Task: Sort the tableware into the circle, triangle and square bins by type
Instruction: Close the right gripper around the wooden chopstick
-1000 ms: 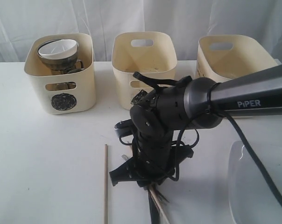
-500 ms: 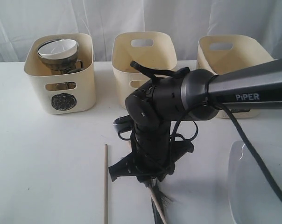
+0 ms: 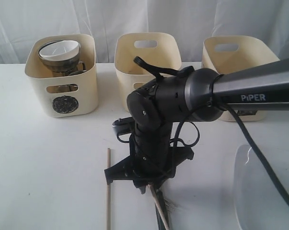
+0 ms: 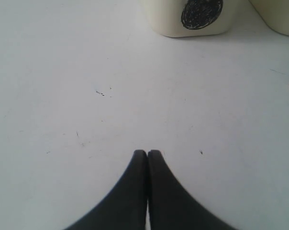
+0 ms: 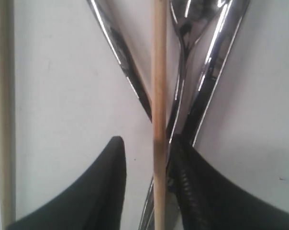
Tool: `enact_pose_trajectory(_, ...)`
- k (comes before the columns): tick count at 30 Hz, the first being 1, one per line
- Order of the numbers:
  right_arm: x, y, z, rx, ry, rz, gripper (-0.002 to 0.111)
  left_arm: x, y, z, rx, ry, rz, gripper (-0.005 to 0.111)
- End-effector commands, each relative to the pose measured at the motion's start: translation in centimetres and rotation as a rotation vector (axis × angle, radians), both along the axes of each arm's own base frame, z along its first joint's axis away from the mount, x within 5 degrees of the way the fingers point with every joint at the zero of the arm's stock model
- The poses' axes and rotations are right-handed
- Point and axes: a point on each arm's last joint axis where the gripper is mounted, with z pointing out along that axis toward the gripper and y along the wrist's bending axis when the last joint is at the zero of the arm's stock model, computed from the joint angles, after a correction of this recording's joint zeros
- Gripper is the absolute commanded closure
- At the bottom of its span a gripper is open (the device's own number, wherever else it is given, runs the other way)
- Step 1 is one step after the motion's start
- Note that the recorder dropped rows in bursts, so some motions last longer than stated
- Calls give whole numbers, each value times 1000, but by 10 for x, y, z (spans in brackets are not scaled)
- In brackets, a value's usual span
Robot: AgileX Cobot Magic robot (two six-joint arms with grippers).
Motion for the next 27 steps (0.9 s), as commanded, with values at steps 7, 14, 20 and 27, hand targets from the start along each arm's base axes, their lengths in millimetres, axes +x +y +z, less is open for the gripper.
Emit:
enact_pose_trajectory(7, 3, 3, -5, 8, -3, 15, 77, 0, 0, -1, -7, -1, -6, 107)
enact_pose_trajectory(14, 3, 2, -21, -28, 33, 19, 78, 0, 0, -1, -7, -1, -6, 107)
enact_pose_trajectory(20, 2, 2, -21, -31, 37, 19, 101, 0, 0, -1, -7, -1, -6, 107)
enact_pose_trajectory(27, 3, 2, -16, -15, 17, 19, 108, 0, 0, -1, -7, -1, -6, 107)
